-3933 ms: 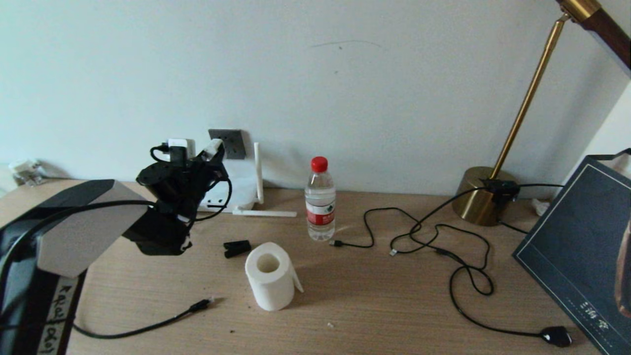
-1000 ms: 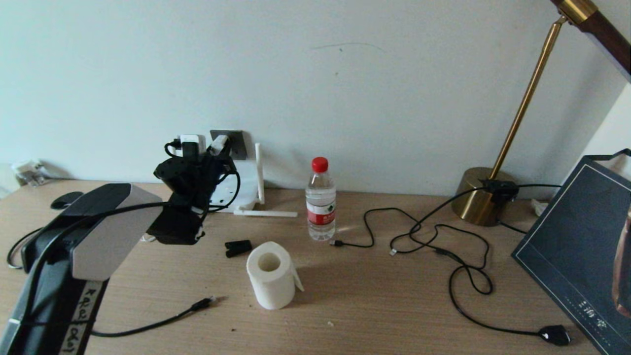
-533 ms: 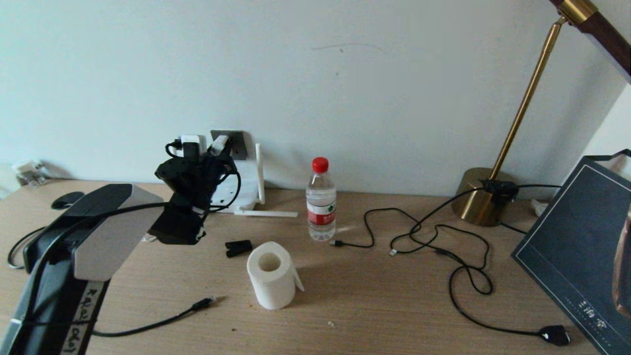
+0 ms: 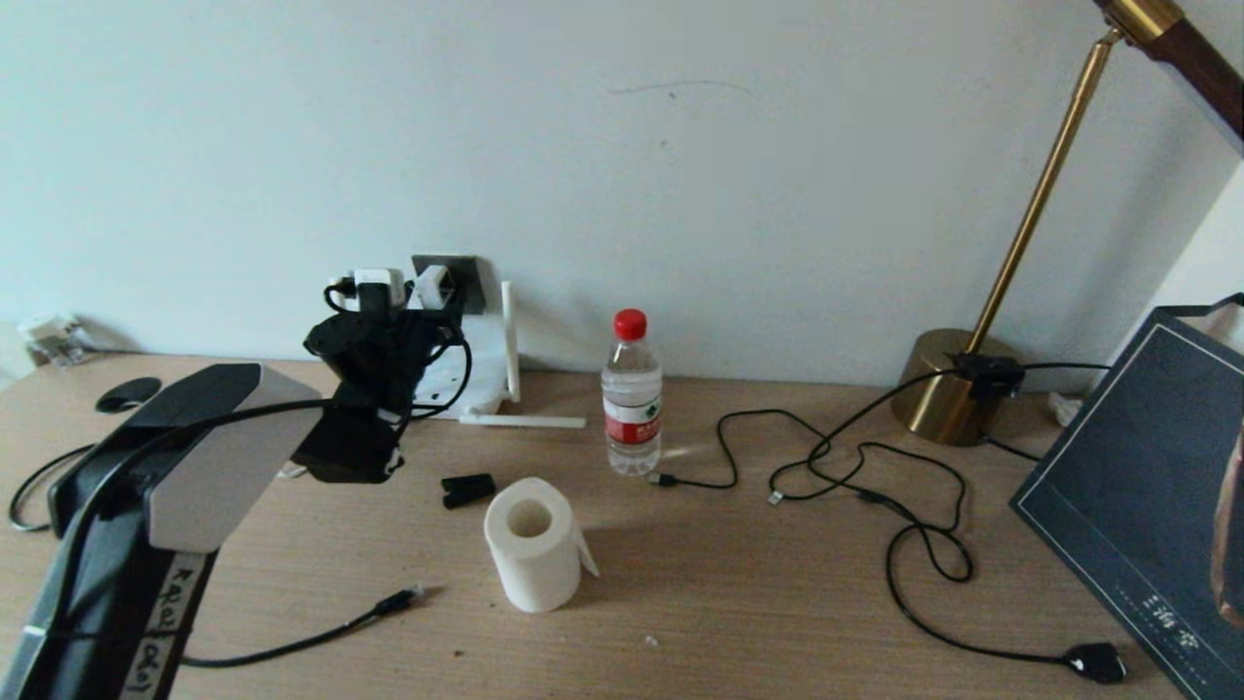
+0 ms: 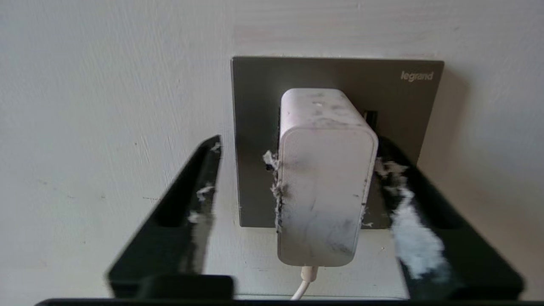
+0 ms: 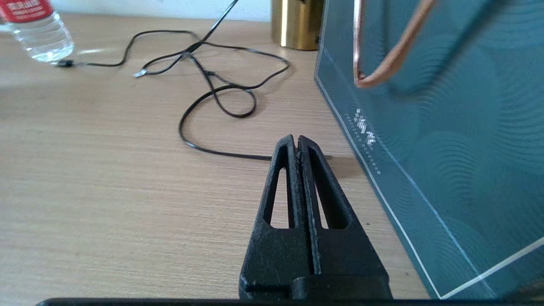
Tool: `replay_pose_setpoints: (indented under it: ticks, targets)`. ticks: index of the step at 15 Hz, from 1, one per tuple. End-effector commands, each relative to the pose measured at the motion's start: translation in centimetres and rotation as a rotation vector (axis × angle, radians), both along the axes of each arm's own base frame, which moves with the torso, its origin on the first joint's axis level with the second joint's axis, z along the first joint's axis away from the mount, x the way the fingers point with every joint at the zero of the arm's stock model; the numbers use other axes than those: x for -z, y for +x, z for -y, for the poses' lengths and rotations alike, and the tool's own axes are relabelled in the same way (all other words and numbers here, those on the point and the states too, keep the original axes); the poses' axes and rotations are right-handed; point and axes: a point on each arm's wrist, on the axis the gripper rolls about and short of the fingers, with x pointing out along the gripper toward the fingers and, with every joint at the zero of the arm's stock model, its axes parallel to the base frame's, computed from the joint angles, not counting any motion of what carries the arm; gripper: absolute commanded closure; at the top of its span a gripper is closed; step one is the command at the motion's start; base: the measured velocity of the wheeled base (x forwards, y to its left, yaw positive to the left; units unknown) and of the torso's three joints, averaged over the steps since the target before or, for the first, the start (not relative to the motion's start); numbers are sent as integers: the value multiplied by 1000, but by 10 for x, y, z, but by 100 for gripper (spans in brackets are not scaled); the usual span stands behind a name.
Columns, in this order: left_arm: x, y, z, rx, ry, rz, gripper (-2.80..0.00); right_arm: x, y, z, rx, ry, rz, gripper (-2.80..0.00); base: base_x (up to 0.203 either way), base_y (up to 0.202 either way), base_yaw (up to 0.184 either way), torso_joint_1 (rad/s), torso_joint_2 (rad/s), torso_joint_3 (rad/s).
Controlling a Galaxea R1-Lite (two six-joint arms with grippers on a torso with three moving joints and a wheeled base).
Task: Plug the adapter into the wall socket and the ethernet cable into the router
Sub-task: Pick up cable
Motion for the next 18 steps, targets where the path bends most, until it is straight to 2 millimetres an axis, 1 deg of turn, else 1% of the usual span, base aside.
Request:
replay_pose_setpoints:
  ticks: [1,4,6,8,10,11,14,16,18]
  targets:
    - [-5,-2,0,0,0,18,-280,0,0,0,1,0,0,0,0,0,0,0,0,0]
    - [-8,-4,3,5,-1,22,-280,0,0,0,1,0,0,0,0,0,0,0,0,0]
    - [-10,-10,6,11,0,14,-280,0,0,0,1,0,0,0,0,0,0,0,0,0]
    - [-7,-19,7,14,2,-2,-280,0,0,0,1,0,0,0,0,0,0,0,0,0]
    - [-8,-33,6,15,4,-2,-280,0,0,0,1,0,1,0,0,0,0,0,0,0]
    - [-13,-44,5,15,4,-1,-280,0,0,0,1,0,0,0,0,0,0,0,0,0]
    - [-46,-73,1,10,0,43,-280,0,0,0,1,0,0,0,0,0,0,0,0,0]
    - [-68,-97,-1,7,-2,56,-280,0,0,0,1,0,0,0,0,0,0,0,0,0]
    - [-92,-126,-4,3,-7,79,-280,0,0,0,1,0,0,0,0,0,0,0,0,0]
